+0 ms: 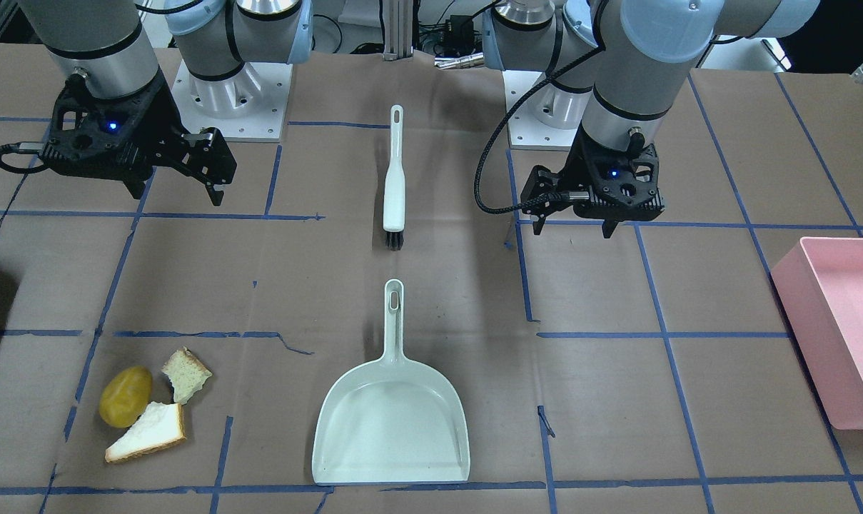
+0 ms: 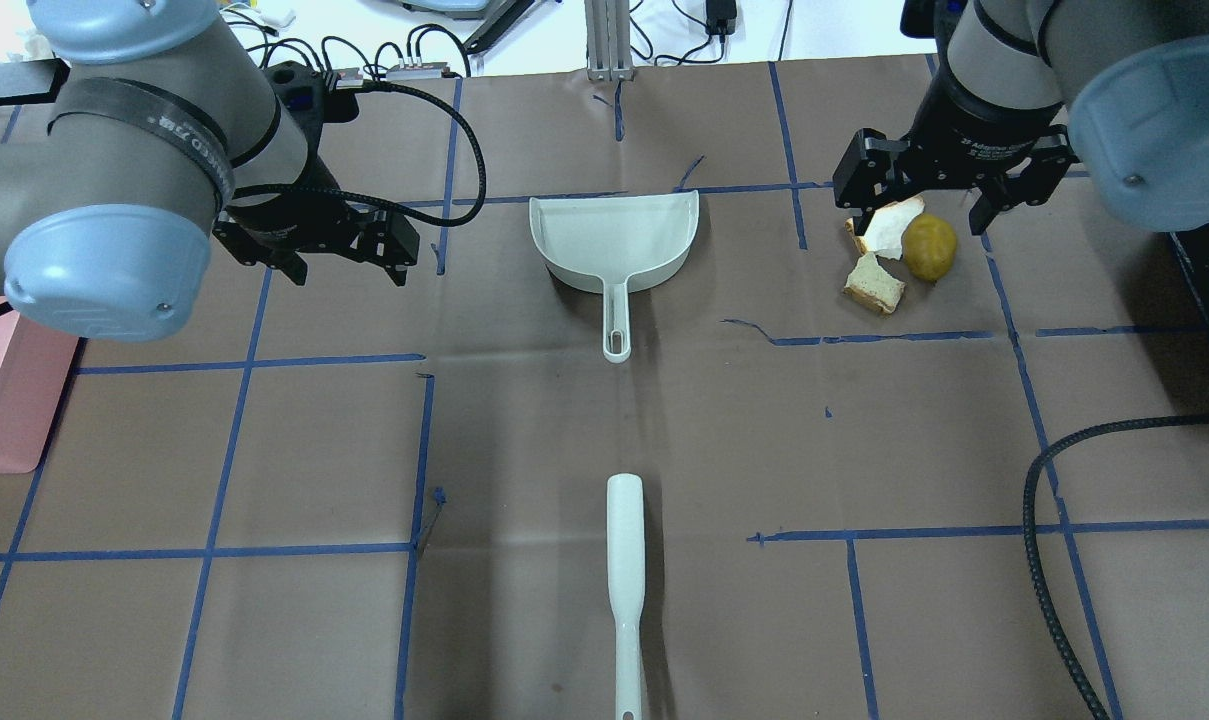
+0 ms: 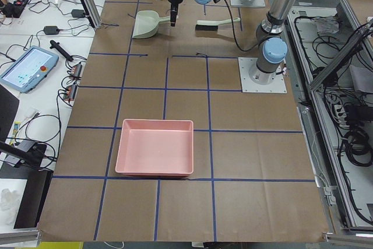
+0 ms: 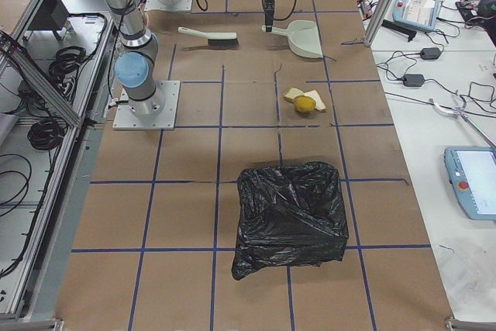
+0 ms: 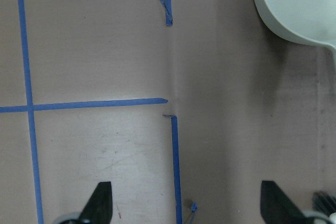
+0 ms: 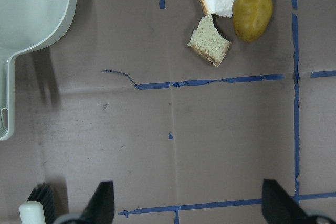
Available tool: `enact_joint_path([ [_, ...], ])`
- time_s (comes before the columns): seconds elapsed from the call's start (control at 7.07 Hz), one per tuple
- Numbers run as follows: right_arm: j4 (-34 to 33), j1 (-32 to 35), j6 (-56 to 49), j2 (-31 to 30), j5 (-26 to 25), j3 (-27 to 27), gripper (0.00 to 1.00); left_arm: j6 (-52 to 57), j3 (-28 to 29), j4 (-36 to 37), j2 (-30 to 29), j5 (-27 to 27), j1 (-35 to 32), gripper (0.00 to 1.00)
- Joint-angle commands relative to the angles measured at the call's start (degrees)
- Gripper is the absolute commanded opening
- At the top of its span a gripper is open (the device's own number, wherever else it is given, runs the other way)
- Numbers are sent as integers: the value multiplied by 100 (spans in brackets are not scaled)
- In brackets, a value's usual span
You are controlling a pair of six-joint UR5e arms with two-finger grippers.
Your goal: Sweep and dump trash in nearest bin
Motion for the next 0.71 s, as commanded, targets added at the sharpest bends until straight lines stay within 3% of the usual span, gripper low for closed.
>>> enact_joint_path([
  [0.0, -8, 23, 9, 0, 1, 3, 100, 4, -18, 5, -17, -4, 0, 100],
  [0.57, -8, 32, 18, 0, 1, 12, 100, 13, -27, 5, -9, 5, 0, 100],
])
